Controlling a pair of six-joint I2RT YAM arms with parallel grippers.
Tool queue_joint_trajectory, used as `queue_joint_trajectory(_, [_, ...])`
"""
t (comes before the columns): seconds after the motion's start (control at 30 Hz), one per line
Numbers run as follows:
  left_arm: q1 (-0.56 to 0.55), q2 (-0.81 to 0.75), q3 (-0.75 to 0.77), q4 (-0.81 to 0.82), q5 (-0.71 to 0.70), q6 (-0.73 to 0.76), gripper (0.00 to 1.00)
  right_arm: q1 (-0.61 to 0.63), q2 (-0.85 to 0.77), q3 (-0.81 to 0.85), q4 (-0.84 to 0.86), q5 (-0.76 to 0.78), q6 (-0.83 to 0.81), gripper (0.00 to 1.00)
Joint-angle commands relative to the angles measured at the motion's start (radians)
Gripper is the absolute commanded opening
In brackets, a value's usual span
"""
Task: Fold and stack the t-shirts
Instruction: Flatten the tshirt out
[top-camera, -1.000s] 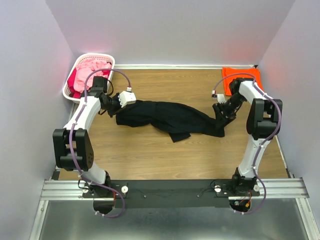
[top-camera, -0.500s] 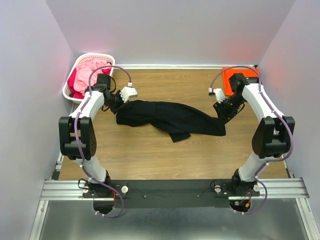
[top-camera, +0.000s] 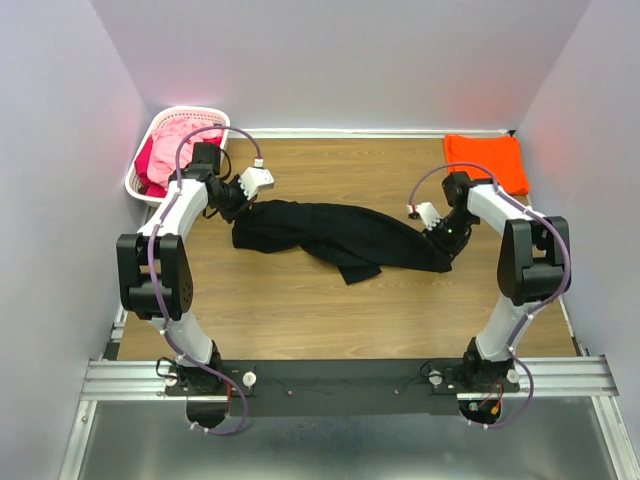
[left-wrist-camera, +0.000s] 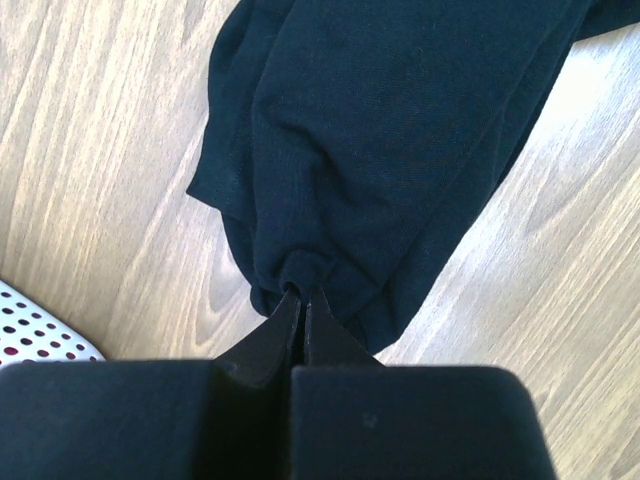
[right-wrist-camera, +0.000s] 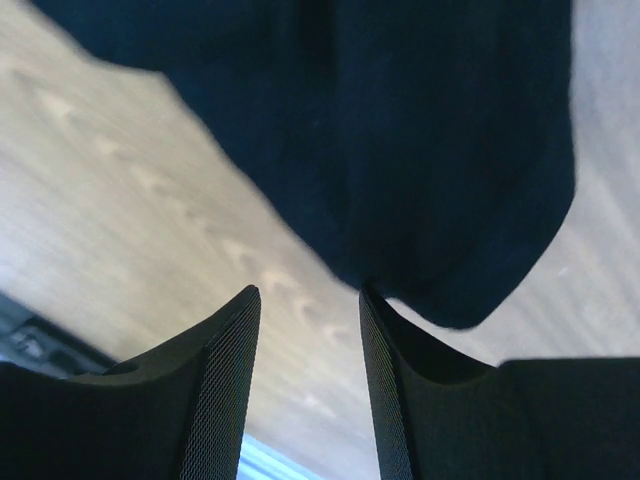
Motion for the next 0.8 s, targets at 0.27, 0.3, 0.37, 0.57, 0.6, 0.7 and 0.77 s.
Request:
queue_joint_trajectory(0.27, [-0.007, -0.007, 0.012, 0.007, -0.024, -0.001, 0.0, 0.017, 0.08, -0.084, 0.164, 0.084, -0.039, 0.61])
queue_joint_trajectory(0.3, [-0.007, -0.009, 0.012, 0.007, -0.022, -0.001, 0.0, 0.017, 0.083, -0.093, 0.167, 0.084, -0.043, 0.61])
queue_joint_trajectory(0.37, [-0.007, -0.01, 0.013, 0.009, -0.022, -0.003, 0.0, 0.02, 0.083, -0.113, 0.177, 0.089, -0.05, 0.6])
queue_joint_trajectory(0.57, [-0.007, -0.03, 0.042, 0.035, -0.002, -0.046, 0.0, 0.028, 0.067, -0.214, 0.257, 0.141, -0.038, 0.23])
queue_joint_trajectory(0.6, [-0.007, -0.047, 0.053, 0.035, 0.016, -0.049, 0.0, 0.028, 0.072, -0.195, 0.259, 0.143, -0.03, 0.09])
queue_joint_trajectory(0.7, [-0.005, -0.129, 0.102, -0.029, 0.114, 0.033, 0.0, 0.028, 0.066, -0.14, 0.247, 0.132, 0.016, 0.01])
queue_joint_trajectory(0.77, [-0.008, -0.2, 0.091, -0.122, 0.155, 0.131, 0.0, 0.026, 0.04, -0.086, 0.216, 0.124, 0.028, 0.0])
